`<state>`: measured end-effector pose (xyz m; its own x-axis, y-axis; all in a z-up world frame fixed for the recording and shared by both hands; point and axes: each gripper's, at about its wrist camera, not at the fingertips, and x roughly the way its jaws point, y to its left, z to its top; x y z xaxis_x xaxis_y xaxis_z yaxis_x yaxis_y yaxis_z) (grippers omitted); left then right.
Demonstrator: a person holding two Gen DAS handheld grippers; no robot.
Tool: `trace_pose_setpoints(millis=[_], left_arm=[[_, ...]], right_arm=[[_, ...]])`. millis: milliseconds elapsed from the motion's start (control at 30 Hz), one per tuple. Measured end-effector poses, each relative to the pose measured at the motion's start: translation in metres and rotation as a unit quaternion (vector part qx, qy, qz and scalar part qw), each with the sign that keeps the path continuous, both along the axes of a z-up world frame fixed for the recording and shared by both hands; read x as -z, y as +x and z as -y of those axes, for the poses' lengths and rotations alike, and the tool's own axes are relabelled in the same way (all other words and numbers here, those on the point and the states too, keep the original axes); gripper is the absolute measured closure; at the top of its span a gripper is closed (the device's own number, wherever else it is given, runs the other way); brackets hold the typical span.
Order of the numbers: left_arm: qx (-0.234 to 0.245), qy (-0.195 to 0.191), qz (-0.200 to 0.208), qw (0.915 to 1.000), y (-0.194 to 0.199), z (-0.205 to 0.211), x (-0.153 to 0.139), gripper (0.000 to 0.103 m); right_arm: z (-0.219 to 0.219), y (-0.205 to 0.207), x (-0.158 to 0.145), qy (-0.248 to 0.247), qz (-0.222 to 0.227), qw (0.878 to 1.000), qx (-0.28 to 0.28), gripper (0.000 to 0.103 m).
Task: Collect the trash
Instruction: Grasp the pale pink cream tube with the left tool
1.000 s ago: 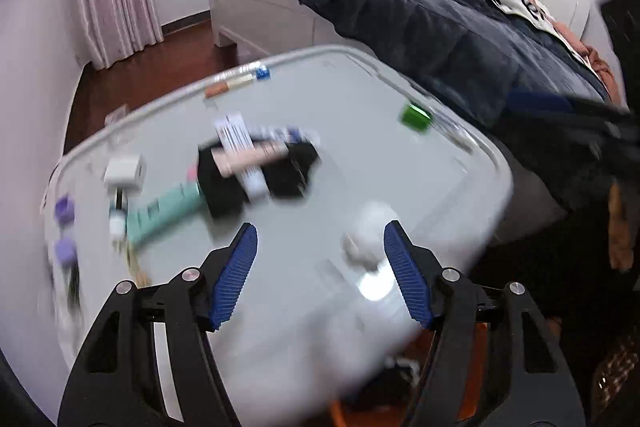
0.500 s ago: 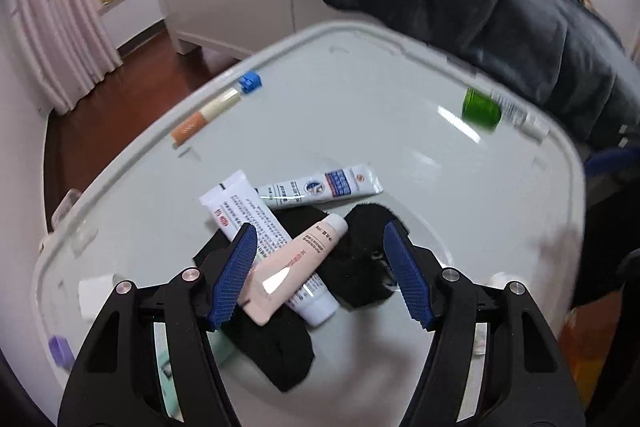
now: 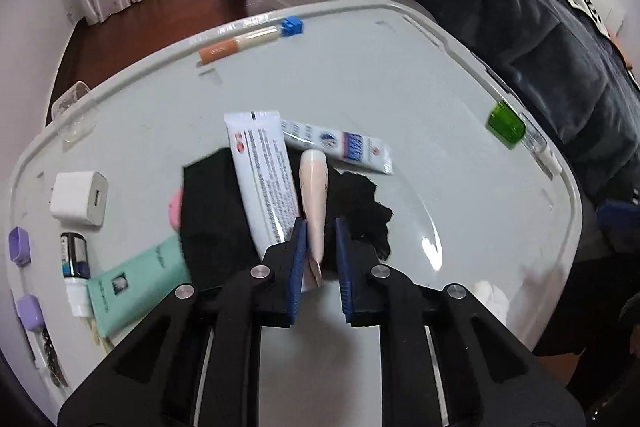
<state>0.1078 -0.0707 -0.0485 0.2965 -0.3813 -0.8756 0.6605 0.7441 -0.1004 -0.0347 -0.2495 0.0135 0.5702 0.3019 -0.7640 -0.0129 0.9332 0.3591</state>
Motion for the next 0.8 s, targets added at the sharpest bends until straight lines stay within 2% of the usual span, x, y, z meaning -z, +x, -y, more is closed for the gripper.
trace_pose_setpoints(millis=[100, 233, 400, 467, 600, 800], left_arm=[[-0.005, 0.01, -0.011, 0.9999, -0.002, 0.004, 0.005, 0.088], [-0.037, -0.002, -0.027, 0.9989, 0.011, 0.008, 0.01, 0.082], [-0.032, 0.02, -0.012, 0.9992, 0.015, 0.026, 0.016, 0.081], [-0.039, 0.016, -0.001, 0.9991, 0.014, 0.026, 0.015, 0.086], [-0.06, -0.003, 0.014, 0.9981, -0.001, 0.017, 0.005, 0.088], [-0.071, -0.051, 0.032, 0.9957, -0.053, -0.01, -0.032, 0.088]], right_arm=[[0.001, -0.001, 0.0, -0.006, 0.0, 1.0, 0.001, 0.018], [0.002, -0.003, 0.0, -0.003, 0.001, 1.0, 0.005, 0.018], [0.003, -0.003, 0.001, -0.002, 0.0, 1.0, 0.002, 0.017], [0.003, -0.002, 0.0, -0.002, 0.0, 1.0, 0.0, 0.017], [0.004, -0.003, -0.001, -0.003, 0.002, 1.0, 0.004, 0.017], [0.001, -0.003, 0.002, -0.02, 0.001, 1.0, 0.005, 0.017]])
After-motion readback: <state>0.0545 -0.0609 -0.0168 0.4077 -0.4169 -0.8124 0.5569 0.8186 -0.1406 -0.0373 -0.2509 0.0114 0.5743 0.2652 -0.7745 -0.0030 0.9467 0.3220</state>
